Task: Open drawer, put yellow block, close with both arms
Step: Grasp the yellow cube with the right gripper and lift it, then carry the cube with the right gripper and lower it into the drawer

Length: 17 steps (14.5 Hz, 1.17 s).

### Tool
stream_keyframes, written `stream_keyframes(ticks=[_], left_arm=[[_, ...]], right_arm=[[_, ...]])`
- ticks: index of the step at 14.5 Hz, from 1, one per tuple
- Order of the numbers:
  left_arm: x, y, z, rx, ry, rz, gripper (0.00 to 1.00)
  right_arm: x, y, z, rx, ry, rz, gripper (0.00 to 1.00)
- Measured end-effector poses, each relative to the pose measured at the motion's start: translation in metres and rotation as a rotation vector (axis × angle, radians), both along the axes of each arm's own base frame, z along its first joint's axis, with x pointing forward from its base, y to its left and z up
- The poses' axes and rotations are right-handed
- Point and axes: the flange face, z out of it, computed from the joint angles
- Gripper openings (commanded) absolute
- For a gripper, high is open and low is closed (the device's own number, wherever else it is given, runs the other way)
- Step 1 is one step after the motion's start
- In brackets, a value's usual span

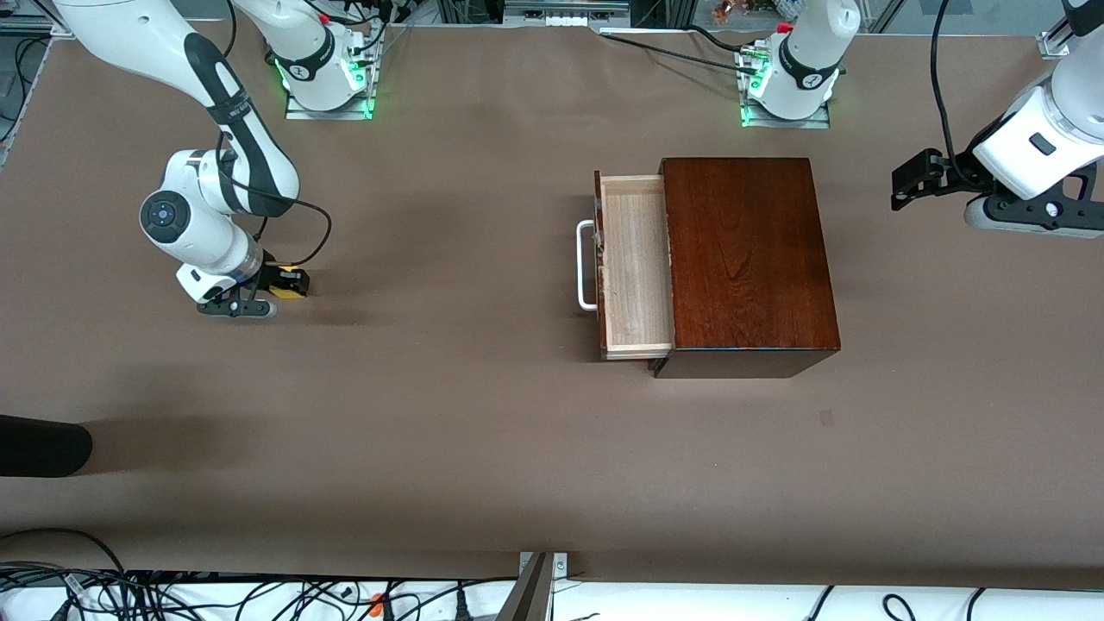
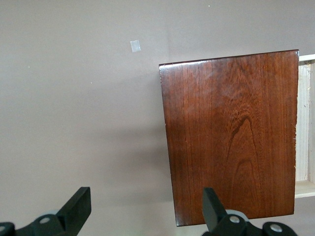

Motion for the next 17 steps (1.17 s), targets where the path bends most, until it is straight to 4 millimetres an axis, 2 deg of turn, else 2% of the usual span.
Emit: stream_keyframes(ticks=[2, 3, 5, 7, 10, 11, 13, 15, 17], left_arm=[[0.0, -0.001, 0.0, 0.0, 0.0, -0.002, 1.0], [0.0, -0.001, 0.0, 0.0, 0.0, -0.003, 1.0], [0.0, -0.002, 0.0, 0.0, 0.0, -0.003, 1.0], [0.0, -0.002, 0.0, 0.0, 0.0, -0.004, 1.0], [0.0, -0.003, 0.0, 0.0, 0.0, -0.006, 1.0], [0.0, -0.003, 0.0, 0.0, 0.0, -0.006, 1.0], [0.0, -0.004, 0.0, 0.0, -0.001, -0.008, 1.0], [0.0, -0.005, 0.001, 0.0, -0.001, -0.01, 1.0], [-0.001, -0.007, 0.001, 0.0, -0.002, -0.012, 1.0]], right_arm=[[0.008, 0.0, 0.018, 0.001, -0.008, 0.0, 0.0], [0.014, 0.0, 0.035, 0.001, -0.003, -0.004, 0.0], [0.026, 0.003, 0.087, 0.003, 0.009, -0.022, 0.0], [0.035, 0.008, 0.15, 0.003, 0.039, -0.041, 0.0], [0.046, 0.032, 0.242, -0.004, 0.081, -0.091, 0.0], [0.049, 0.045, 0.268, -0.006, 0.087, -0.118, 0.0], [0.048, 0.082, 0.302, -0.009, 0.095, -0.186, 0.0], [0.041, 0.132, 0.321, -0.017, 0.095, -0.284, 0.0], [0.027, 0.189, 0.327, -0.024, 0.089, -0.395, 0.0]])
